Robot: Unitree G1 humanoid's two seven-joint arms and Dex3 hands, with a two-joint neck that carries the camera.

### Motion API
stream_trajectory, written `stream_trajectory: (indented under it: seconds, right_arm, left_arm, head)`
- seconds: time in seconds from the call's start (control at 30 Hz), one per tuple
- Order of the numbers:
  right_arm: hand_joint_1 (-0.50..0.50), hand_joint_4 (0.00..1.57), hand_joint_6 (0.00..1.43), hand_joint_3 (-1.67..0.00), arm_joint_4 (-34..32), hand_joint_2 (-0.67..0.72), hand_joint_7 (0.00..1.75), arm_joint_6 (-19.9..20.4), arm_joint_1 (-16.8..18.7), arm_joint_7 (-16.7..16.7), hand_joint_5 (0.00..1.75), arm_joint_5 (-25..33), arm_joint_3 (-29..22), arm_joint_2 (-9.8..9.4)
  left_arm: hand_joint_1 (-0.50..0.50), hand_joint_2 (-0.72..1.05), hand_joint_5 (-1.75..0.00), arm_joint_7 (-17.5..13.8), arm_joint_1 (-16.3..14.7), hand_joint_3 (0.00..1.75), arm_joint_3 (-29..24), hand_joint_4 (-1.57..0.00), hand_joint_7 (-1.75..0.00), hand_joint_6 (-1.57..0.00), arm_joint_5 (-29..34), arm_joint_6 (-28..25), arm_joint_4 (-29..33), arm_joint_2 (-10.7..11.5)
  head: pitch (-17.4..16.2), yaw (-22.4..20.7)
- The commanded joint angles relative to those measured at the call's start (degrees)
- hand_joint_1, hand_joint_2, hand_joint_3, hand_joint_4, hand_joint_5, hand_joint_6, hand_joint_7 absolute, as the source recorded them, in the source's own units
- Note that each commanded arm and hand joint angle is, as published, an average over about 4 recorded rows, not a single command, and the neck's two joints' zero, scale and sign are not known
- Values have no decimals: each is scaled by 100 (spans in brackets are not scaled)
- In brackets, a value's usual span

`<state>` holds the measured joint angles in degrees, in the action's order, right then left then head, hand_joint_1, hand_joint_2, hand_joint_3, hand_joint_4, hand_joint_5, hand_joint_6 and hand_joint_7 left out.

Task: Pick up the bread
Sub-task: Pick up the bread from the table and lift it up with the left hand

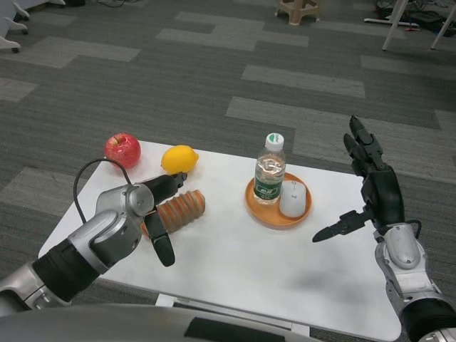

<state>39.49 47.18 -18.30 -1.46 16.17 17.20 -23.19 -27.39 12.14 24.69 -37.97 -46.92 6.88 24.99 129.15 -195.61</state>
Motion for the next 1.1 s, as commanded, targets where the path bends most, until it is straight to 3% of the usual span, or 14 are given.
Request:
stream_trajectory:
  seconds: [0.03,0.23,0.37,0.6,1.1]
  right_arm:
    - [-8,0,0,0,33,15,0,-7,-104,5,0,53,-59,16]
    - [-8,0,0,0,33,15,0,-7,-97,5,0,53,-56,16]
    - [-8,0,0,0,22,19,0,-7,-93,5,0,53,-41,16]
    - [-8,0,0,0,-38,17,0,-3,-42,5,0,53,-48,14]
    - [-8,0,0,0,-176,19,0,1,54,5,0,53,-67,-10]
  left_arm:
    - [50,-55,0,-21,-36,4,-31,0,0,0,-71,7,-292,-108]
    - [50,-53,0,-12,96,9,-17,0,0,0,-27,137,-740,-220]
    - [50,-46,0,-12,364,9,174,0,-3,0,-20,269,-1178,-229]
    - [50,-55,0,-3,830,9,589,0,0,0,83,521,-1874,-216]
    - [50,-48,0,34,1260,9,833,0,-5,0,81,906,-2885,-334]
  head:
    - [4,-13]
    - [24,-26]
    - [43,-45]
    - [115,-29]
    - [182,-57]
